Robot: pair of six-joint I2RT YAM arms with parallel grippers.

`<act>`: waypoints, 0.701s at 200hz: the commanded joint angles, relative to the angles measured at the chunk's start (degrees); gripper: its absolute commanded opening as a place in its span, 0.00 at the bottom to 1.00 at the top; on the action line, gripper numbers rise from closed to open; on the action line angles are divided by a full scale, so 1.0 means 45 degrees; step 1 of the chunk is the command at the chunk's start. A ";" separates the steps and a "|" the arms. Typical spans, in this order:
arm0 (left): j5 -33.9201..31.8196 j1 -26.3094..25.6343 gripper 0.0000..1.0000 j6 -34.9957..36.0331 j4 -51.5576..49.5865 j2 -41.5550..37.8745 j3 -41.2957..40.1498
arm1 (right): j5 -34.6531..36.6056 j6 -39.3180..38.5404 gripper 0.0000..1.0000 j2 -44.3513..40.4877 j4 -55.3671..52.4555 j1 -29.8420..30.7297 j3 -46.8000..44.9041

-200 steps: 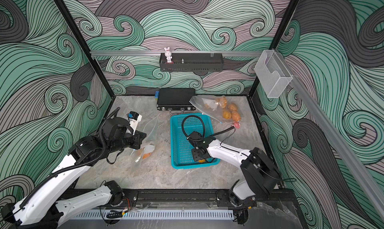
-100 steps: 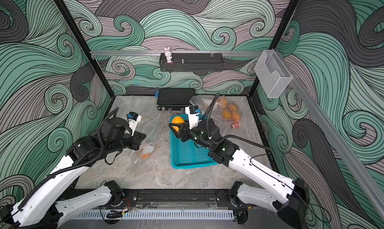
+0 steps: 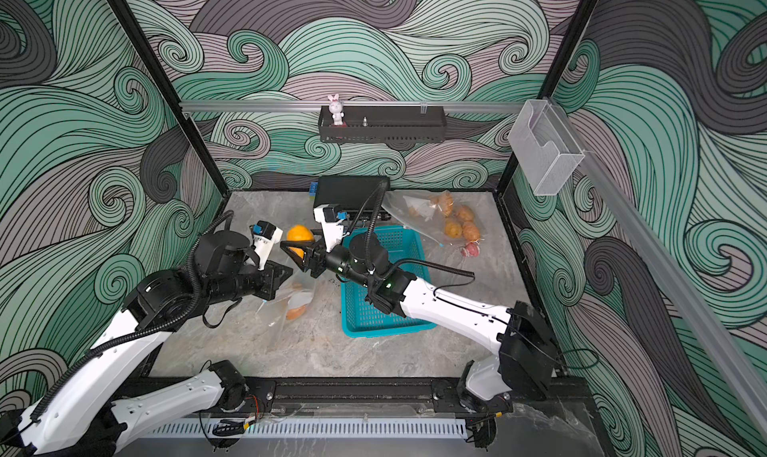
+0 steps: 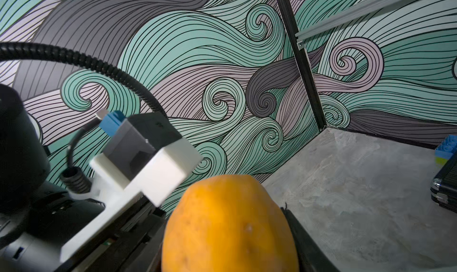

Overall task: Put the potatoes into a zipper bag and zip it
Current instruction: Place the potato into the zipper food storage bag.

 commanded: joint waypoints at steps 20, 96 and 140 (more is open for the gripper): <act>-0.0183 0.0090 0.00 -0.0271 -0.0191 -0.0182 0.0524 | 0.0729 -0.1287 0.54 0.0129 0.2274 0.0263 -0.0551; -0.0451 0.0109 0.00 -0.0254 -0.0287 -0.0014 0.0607 | 0.0606 -0.1963 0.55 -0.0316 0.2068 0.0442 -0.1890; -0.0397 0.0109 0.00 -0.0321 -0.0247 0.0026 0.0612 | 0.0855 -0.2329 0.55 -0.0251 0.1698 0.0567 -0.2077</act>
